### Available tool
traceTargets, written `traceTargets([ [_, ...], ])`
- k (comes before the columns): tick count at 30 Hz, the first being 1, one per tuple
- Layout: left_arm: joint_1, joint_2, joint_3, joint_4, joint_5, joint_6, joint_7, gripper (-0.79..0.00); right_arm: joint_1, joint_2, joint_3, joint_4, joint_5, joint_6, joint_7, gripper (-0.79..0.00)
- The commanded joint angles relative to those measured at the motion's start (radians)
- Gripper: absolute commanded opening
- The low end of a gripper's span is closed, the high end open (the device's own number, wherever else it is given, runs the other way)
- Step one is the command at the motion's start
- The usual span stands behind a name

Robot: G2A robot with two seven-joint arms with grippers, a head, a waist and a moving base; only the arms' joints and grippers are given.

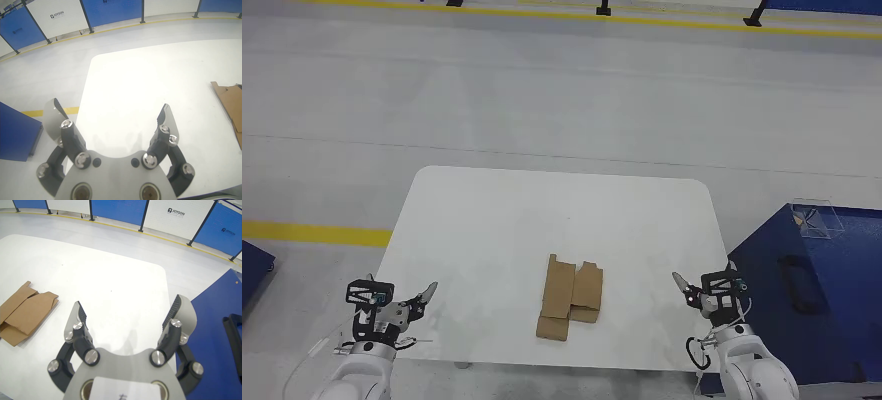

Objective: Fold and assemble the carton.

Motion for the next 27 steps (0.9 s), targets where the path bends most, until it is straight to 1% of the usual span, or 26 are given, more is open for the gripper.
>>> traceTargets([
  [1,0.000,0.000,0.000,0.000,0.000,0.000,0.000,-0.001,0.000,0.000,0.000,0.000,0.000,0.000,0.000,0.000],
  [11,0.000,0.000,0.000,0.000,0.000,0.000,0.000,-0.001,0.000,0.000,0.000,0.000,0.000,0.000,0.000,0.000],
  [13,0.000,0.000,0.000,0.000,0.000,0.000,0.000,0.000,-0.004,0.000,-0.011,0.004,0.031,-0.042,0.026,0.000],
  [15,0.000,0.000,0.000,0.000,0.000,0.000,0.000,0.000,0.018,0.002,0.014,0.007,0.204,-0.170,0.134,0.000],
  [17,0.000,0.000,0.000,0.000,0.000,0.000,0.000,0.000,0.054,0.006,0.046,0.031,0.434,-0.306,0.264,0.000],
  [18,0.000,0.000,0.000,0.000,0.000,0.000,0.000,0.000,0.078,0.010,0.057,0.056,0.580,-0.383,0.366,0.000],
  [19,0.000,0.000,0.000,0.000,0.000,0.000,0.000,0.000,0.111,0.015,0.070,0.092,0.735,-0.446,0.496,0.000],
  [20,0.000,0.000,0.000,0.000,0.000,0.000,0.000,0.000,0.153,0.022,0.080,0.135,0.901,-0.483,0.645,0.000],
  [21,0.000,0.000,0.000,0.000,0.000,0.000,0.000,0.000,0.199,0.029,0.083,0.187,1.080,-0.491,0.807,0.000],
  [22,0.000,0.000,0.000,0.000,0.000,0.000,0.000,0.000,0.254,0.036,0.087,0.246,1.248,-0.462,0.961,0.000],
  [23,0.000,0.000,0.000,0.000,0.000,0.000,0.000,0.000,0.312,0.043,0.092,0.306,1.365,-0.432,1.087,0.000],
  [25,0.000,0.000,0.000,0.000,0.000,0.000,0.000,0.000,0.410,0.049,0.070,0.428,1.490,-0.408,1.252,0.000],
  [27,0.000,0.000,0.000,0.000,0.000,0.000,0.000,0.000,0.494,0.046,0.016,0.555,1.560,-0.390,1.340,0.000],
])
